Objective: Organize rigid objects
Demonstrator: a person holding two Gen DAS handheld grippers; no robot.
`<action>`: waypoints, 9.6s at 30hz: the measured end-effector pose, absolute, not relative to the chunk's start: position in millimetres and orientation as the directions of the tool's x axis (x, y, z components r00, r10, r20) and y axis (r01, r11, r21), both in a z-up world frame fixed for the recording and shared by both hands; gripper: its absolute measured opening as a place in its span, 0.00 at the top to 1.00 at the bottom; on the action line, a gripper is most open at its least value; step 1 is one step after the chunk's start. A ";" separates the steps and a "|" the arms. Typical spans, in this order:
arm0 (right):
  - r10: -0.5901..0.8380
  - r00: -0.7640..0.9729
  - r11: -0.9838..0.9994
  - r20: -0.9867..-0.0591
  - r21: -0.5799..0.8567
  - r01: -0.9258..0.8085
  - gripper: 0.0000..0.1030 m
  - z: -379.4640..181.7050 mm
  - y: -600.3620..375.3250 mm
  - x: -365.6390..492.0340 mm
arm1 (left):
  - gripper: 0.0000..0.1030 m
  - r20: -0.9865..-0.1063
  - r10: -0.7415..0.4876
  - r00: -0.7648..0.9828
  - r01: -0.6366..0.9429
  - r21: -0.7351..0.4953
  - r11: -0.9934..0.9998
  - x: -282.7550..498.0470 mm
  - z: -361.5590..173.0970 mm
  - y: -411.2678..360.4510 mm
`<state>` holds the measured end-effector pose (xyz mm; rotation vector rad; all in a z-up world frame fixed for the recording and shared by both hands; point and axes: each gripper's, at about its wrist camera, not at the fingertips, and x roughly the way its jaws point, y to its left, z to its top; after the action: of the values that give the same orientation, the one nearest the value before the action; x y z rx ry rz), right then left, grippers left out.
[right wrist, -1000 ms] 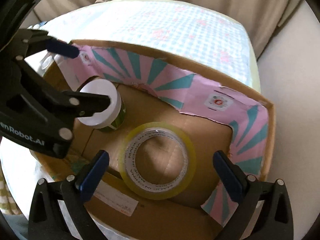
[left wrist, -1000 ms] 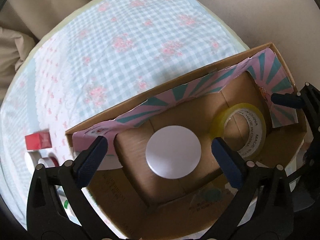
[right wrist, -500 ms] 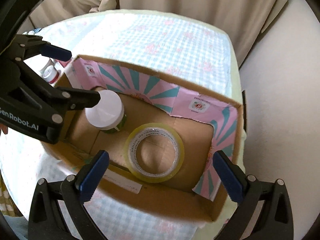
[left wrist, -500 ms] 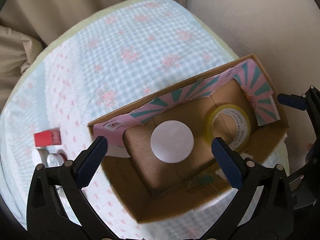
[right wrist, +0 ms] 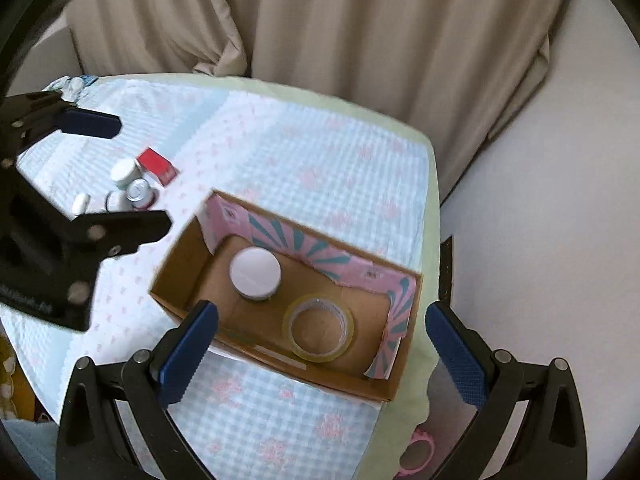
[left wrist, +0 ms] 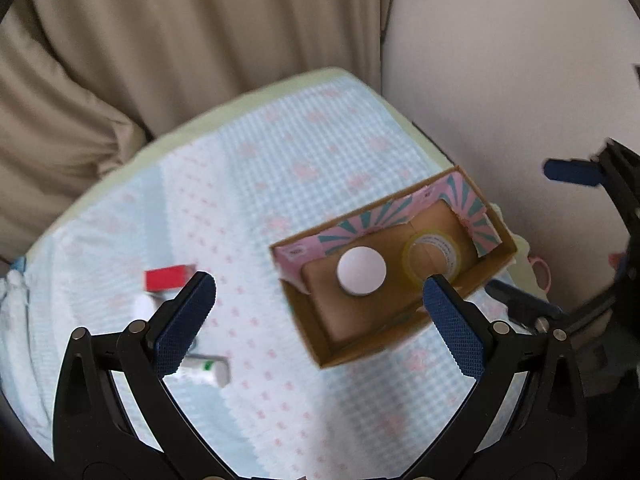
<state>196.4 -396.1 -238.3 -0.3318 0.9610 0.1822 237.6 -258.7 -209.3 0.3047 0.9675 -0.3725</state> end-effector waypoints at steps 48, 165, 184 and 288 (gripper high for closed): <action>0.099 0.367 0.992 -0.925 0.061 -0.115 0.00 -320.3 -39.0 269.2 | 0.00 -0.923 -0.026 0.383 -0.225 -0.121 0.967 244.9 -385.8 206.1; 0.142 0.268 0.957 -0.953 0.201 0.207 0.54 -335.7 -483.6 239.9 | 0.60 -0.936 -0.194 0.294 0.233 -0.127 0.964 281.1 -340.5 -279.5; 0.089 0.161 0.993 -0.983 0.101 0.067 0.54 -423.8 -462.8 267.2 | 0.60 -0.993 -0.061 0.102 0.155 -0.045 0.987 293.9 -445.9 -285.3; 0.046 0.458 0.993 -0.888 -0.011 -0.121 0.06 -394.6 -65.9 311.5 | 0.00 -0.913 -0.194 0.358 0.522 0.023 0.853 387.9 -448.3 107.1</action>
<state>311.5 -65.9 -394.6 -0.0764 1.0905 0.1031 387.9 107.1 -448.3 0.3353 1.1155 -0.4730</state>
